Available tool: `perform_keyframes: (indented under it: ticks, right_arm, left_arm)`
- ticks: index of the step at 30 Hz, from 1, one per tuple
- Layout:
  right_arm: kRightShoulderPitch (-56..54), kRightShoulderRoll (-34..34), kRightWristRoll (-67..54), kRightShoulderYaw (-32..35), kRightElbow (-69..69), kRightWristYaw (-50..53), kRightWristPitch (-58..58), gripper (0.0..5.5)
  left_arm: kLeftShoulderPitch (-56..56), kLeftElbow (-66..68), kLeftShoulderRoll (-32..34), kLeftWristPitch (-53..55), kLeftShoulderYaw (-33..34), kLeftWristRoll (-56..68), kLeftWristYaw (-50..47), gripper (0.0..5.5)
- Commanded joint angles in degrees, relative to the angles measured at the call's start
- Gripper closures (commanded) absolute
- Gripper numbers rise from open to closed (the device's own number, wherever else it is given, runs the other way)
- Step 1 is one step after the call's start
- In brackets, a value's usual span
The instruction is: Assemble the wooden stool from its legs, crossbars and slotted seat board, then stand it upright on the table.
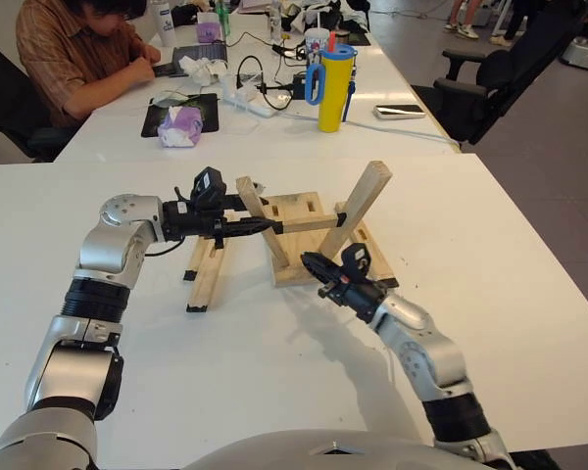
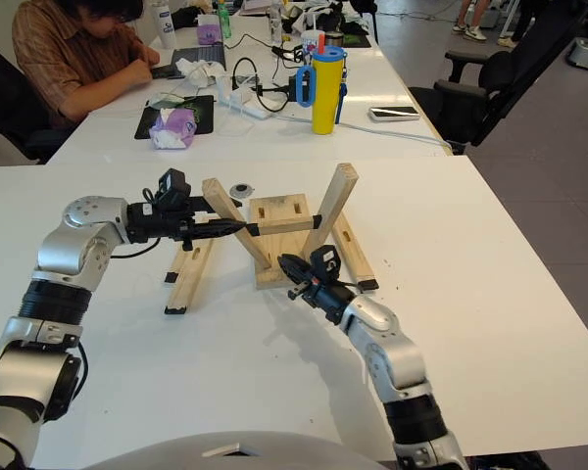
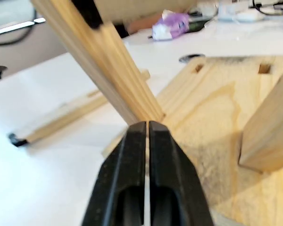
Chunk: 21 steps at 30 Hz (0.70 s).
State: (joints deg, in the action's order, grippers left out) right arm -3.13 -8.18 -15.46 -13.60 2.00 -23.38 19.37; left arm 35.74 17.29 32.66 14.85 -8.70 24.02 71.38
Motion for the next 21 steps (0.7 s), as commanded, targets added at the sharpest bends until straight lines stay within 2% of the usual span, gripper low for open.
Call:
perform_keyframes:
  ticks: [1, 7, 12, 15, 17, 21]
  right_arm:
    - [-1.52, 0.75, 5.34, -1.42, -6.9, 3.79, 1.19, 5.5]
    - [-0.95, -0.04, 8.14, -2.69, -9.56, 3.37, 2.79, 5.5]
    - [-1.31, -0.31, 8.55, -2.84, -10.95, 2.91, 2.3, 5.5]
    - [-1.53, -0.26, 8.45, -2.13, -11.72, 3.17, 1.66, 5.5]
    - [-1.64, -0.25, 8.44, -1.84, -12.15, 3.24, 1.29, 5.5]
    - [-2.4, -0.05, 8.64, -1.22, -13.25, 3.23, -0.55, 5.5]
  left_arm:
    - [-0.79, 1.63, -0.7, 0.79, -2.13, -3.21, 0.46, 3.12]
    - [-2.77, 0.17, -0.21, 1.93, 0.39, -3.01, -1.0, 2.3]
    - [-8.04, -5.28, 4.74, 5.33, 4.22, -2.62, -2.45, 1.74]
    - [-9.97, -8.96, 7.04, 9.71, 10.51, 1.52, -4.35, 1.94]
    - [-8.92, -12.22, 6.55, 14.5, 15.8, 7.6, -6.1, 2.3]
    - [1.74, -17.29, 1.18, 22.89, 29.31, 25.53, -19.7, 3.01]
